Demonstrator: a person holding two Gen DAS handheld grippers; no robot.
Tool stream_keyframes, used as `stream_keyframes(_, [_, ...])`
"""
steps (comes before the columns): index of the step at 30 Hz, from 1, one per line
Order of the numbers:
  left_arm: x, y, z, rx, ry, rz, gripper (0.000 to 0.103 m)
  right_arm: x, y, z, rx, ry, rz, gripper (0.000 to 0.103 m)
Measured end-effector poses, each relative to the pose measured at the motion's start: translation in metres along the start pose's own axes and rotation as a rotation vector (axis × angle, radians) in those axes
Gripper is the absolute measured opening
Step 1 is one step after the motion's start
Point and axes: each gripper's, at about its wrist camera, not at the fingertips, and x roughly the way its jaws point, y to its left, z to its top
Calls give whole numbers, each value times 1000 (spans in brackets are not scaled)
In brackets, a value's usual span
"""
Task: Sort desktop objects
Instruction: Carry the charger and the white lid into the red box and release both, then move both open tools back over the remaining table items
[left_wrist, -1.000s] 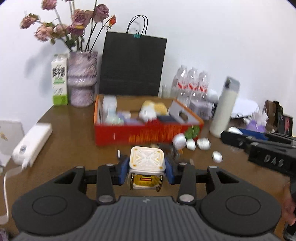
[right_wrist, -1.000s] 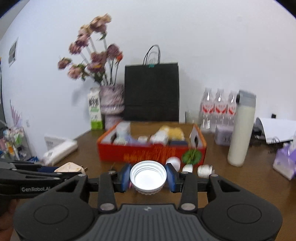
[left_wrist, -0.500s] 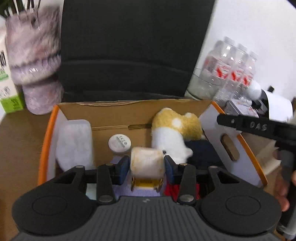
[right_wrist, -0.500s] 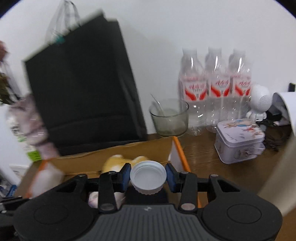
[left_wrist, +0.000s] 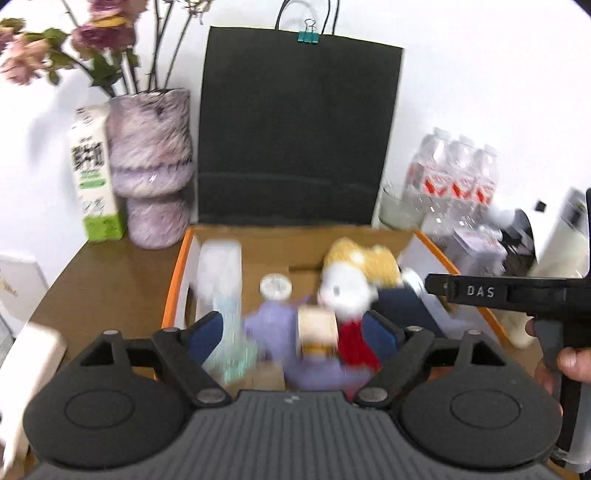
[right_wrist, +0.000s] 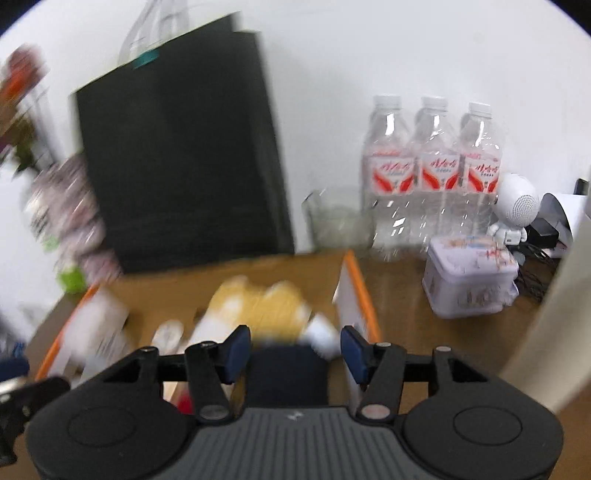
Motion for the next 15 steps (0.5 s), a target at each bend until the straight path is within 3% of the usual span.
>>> stream_keyframes(6, [-57, 1, -70, -56, 5, 6, 96, -72, 29, -73, -62, -24, 11, 60])
stream_keyframes(8, [-74, 1, -96, -28, -3, -13, 101, -94, 33, -99, -69, -39, 0, 65])
stream_keyframes(11, [-97, 4, -140, 13, 4, -8, 101, -125, 36, -145, -68, -43, 6, 70])
stream_keyframes(15, [-115, 12, -174, 2, 38, -34, 101, -146, 44, -195, -57, -16, -3, 70])
